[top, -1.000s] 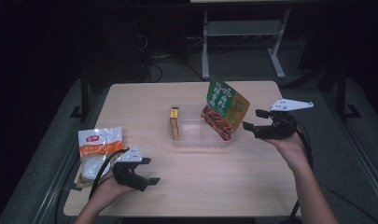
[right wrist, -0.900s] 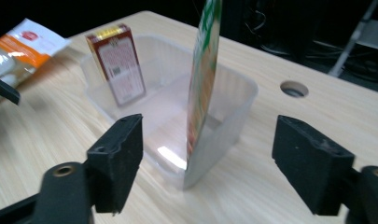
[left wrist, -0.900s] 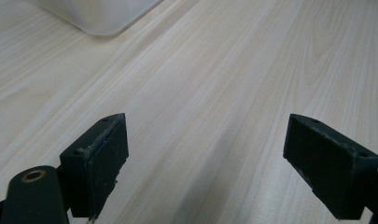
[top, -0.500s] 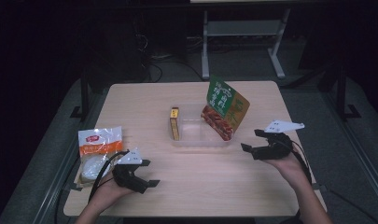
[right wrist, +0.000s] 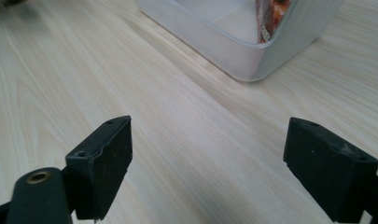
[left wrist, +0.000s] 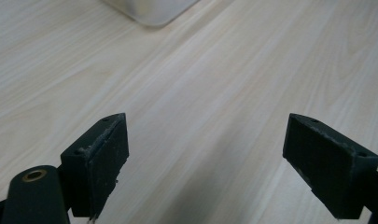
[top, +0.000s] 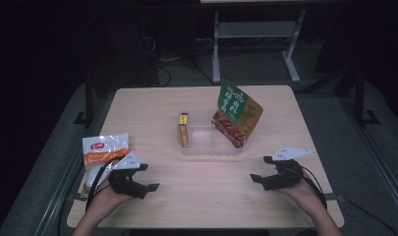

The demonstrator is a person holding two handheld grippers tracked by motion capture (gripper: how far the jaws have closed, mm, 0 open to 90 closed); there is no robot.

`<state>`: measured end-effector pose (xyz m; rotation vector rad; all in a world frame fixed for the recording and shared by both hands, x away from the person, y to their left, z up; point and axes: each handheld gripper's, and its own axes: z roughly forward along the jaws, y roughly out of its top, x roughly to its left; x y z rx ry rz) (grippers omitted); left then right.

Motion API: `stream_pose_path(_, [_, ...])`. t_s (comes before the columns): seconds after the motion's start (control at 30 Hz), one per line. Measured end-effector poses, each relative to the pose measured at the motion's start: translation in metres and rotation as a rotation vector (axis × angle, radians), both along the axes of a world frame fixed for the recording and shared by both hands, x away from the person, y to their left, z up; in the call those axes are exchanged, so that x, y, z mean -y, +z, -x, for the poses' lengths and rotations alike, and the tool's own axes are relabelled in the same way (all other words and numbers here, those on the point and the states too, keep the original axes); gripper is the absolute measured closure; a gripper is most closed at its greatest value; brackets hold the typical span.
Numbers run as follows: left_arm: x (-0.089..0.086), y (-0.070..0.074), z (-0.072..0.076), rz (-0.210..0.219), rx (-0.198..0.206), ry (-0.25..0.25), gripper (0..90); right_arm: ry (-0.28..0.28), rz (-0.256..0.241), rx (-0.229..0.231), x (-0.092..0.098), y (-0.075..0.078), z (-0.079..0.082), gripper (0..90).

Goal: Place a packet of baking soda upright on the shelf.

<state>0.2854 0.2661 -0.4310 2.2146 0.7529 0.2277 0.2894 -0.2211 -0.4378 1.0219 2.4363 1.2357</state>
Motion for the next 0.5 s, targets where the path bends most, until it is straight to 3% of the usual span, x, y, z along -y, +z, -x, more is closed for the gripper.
stream_pose_path(0.17, [-0.009,0.005,-0.001,-0.005,0.009,0.047,13.9,0.002,0.005,-0.007,0.000,-0.004,-0.002,15.1])
stream_pose_path(0.2, [-0.016,0.009,-0.002,-0.006,0.018,0.096,14.0,-0.005,0.008,-0.012,0.000,-0.006,-0.003,15.1])
stream_pose_path(0.23, [-0.016,0.009,-0.002,-0.006,0.018,0.096,14.0,-0.005,0.008,-0.012,0.000,-0.006,-0.003,15.1])
stream_pose_path(0.3, [-0.024,0.013,-0.003,-0.003,0.024,0.147,14.1,-0.004,0.007,-0.011,0.000,-0.006,-0.003,15.1])
stream_pose_path(0.33, [-0.034,0.016,-0.003,-0.001,0.033,0.201,14.2,-0.007,0.009,-0.007,0.000,-0.006,-0.003,15.2])
stream_pose_path(0.47, [-0.050,0.020,-0.004,0.005,0.044,0.258,14.2,-0.005,0.015,-0.010,-0.001,-0.007,-0.003,15.2])
stream_pose_path(0.5, [-0.060,0.022,-0.003,0.005,0.049,0.297,14.2,-0.001,0.026,-0.009,-0.001,-0.007,-0.003,15.2])
